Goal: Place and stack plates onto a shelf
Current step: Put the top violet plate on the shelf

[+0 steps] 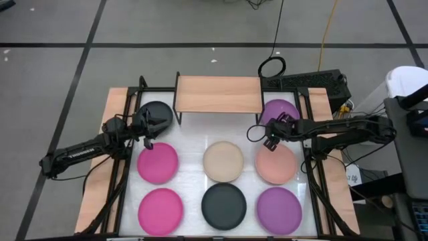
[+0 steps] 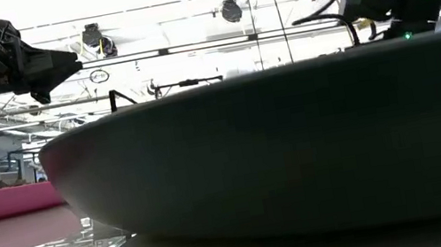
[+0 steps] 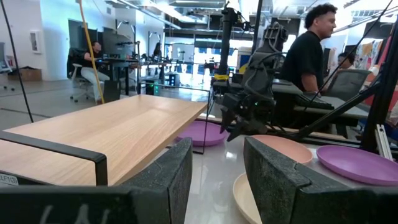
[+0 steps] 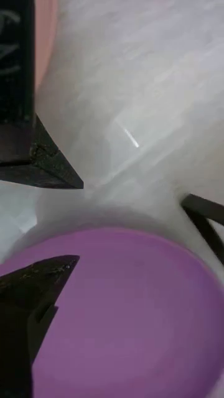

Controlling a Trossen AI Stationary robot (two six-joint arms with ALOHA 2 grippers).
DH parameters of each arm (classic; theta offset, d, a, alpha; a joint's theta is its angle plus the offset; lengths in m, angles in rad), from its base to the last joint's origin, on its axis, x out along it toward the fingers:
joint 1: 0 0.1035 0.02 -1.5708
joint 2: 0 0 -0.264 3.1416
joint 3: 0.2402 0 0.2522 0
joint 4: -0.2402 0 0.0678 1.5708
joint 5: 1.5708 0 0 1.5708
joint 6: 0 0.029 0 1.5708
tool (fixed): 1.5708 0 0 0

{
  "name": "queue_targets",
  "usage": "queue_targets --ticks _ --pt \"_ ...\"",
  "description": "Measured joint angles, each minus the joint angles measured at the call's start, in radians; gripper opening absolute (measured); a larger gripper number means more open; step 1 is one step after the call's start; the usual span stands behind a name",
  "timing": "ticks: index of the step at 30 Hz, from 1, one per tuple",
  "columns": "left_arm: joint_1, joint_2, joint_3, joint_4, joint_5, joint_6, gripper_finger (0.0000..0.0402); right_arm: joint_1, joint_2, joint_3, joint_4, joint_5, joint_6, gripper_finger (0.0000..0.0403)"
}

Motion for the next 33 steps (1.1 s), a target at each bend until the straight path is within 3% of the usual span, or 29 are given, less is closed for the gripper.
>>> queue_targets --ticks 18,22,29,33 --pt "0.0 0.0 0.0 0.0 0.0 0.0 0.0149 -0.073 -0.003 -0.187 0.238 0.006 -0.06 0.0159" --pt "0.0 0.0 0.0 0.0 0.0 0.0 0.0149 -0.073 -0.002 -0.189 0.246 0.001 -0.06 0.0123" --pt "0.0 0.0 0.0 0.0 0.0 0.0 0.0149 -0.073 0.0 -0.19 0.275 0.01 -0.089 0.0015" --pt "0.0 0.0 0.0 0.0 0.0 0.0 0.0149 -0.073 -0.004 -0.191 0.29 0.018 -0.095 0.0012"
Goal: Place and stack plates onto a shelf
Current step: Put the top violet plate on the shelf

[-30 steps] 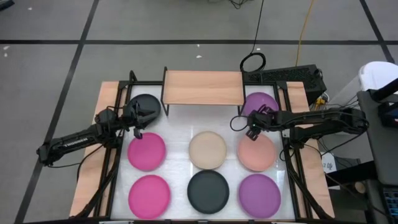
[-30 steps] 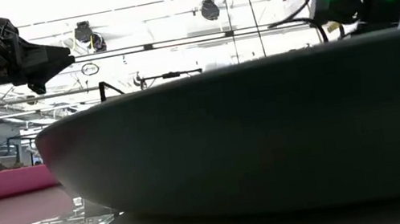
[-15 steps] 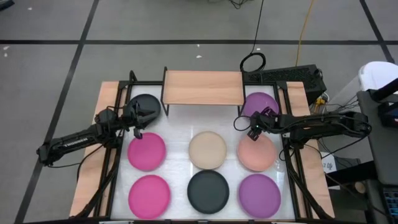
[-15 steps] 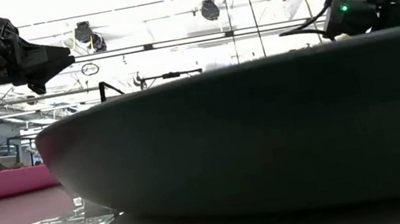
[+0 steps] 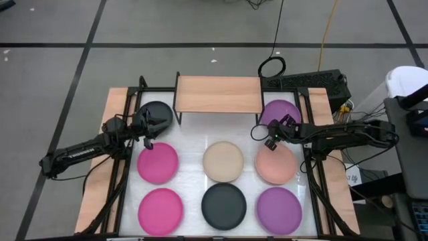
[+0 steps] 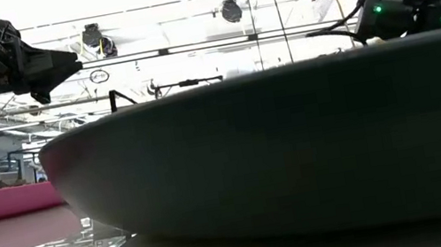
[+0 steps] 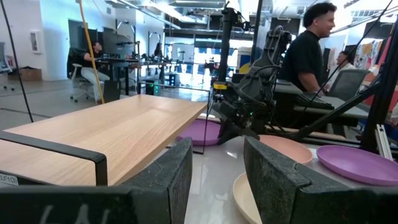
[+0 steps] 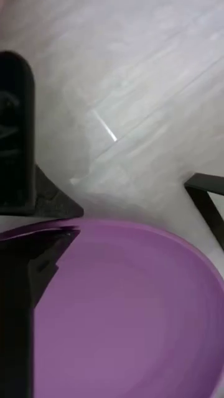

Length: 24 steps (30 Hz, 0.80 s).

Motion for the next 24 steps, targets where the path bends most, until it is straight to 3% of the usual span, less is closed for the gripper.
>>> queue_targets --ticks 12,24 --pt "0.0 0.0 0.0 0.0 0.0 0.0 0.0149 0.0 -0.173 0.024 -0.014 0.033 -0.001 0.0001" --pt "0.0 0.0 0.0 0.0 0.0 0.0 0.0149 0.003 -0.338 0.239 -0.079 0.19 -0.111 0.0"
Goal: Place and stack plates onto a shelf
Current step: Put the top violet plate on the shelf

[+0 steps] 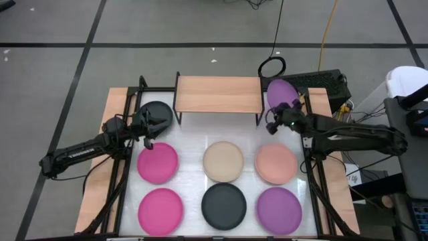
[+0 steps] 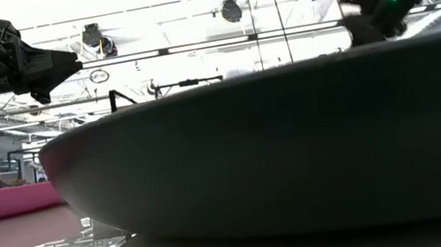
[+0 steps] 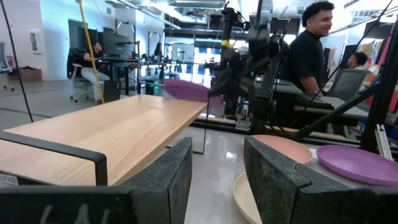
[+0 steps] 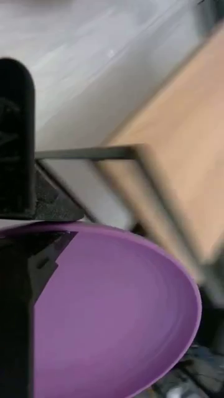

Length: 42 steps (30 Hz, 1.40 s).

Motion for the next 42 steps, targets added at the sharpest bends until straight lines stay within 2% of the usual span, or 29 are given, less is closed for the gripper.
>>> queue_targets --ticks 6,11,19,26,30,39,42 --pt "0.0 0.0 0.0 0.0 0.0 0.0 0.0149 0.0 0.029 0.125 0.075 -0.002 -0.102 0.0" --pt "0.0 0.0 0.0 0.0 0.0 0.0 0.0149 0.0 0.106 0.231 0.14 -0.007 -0.201 0.0" --pt "0.0 0.0 0.0 0.0 0.0 0.0 0.0149 0.007 0.331 0.374 0.239 -0.215 -0.332 0.0" --pt "0.0 0.0 0.0 0.0 0.0 0.0 0.0149 0.012 0.53 0.401 0.231 -0.292 -0.431 0.0" --pt "0.0 0.0 0.0 0.0 0.0 0.0 0.0149 0.012 0.605 0.401 0.238 -0.293 -0.443 0.0" --pt "0.0 0.0 0.0 0.0 0.0 0.0 0.0149 0.012 0.654 0.403 0.241 -0.29 -0.453 0.0001" --pt "0.0 0.0 0.0 0.0 0.0 0.0 0.0149 0.012 0.649 0.403 0.251 -0.293 -0.453 0.0017"
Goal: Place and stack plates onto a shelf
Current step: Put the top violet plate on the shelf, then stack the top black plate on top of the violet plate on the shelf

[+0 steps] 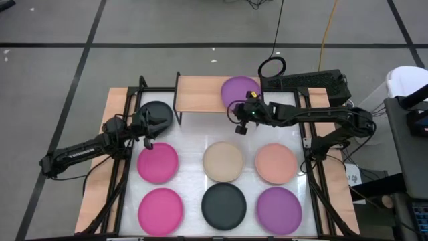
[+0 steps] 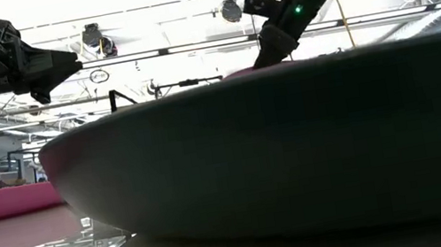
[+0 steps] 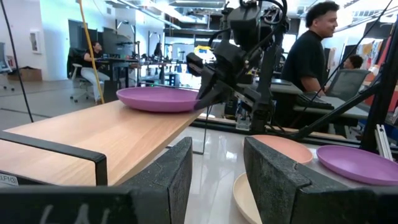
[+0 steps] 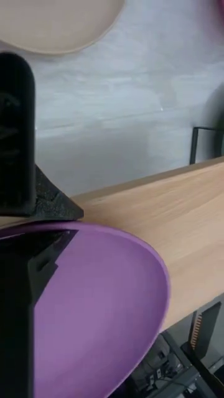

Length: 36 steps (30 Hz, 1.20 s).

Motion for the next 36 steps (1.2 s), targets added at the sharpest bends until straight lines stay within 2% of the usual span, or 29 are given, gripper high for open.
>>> queue_targets --ticks 13,19,25,29,36 --pt "0.0 0.0 0.0 0.0 0.0 0.0 0.0149 0.004 -0.024 -0.001 0.054 -0.001 -0.024 0.0097" --pt "0.0 0.0 0.0 -0.001 0.0 0.032 0.0149 0.05 -0.143 -0.001 0.058 0.0 -0.026 0.011" --pt "0.0 0.0 0.0 -0.001 0.0 0.055 0.0149 0.153 -0.304 -0.001 0.048 -0.004 0.035 0.0111" --pt "0.0 0.0 0.0 -0.001 0.0 0.055 0.0149 0.244 -0.387 -0.001 0.008 -0.058 0.065 0.0111" --pt "0.0 0.0 0.0 -0.001 0.0 0.056 0.0149 0.405 -0.435 -0.029 -0.069 -0.078 0.169 0.0112"
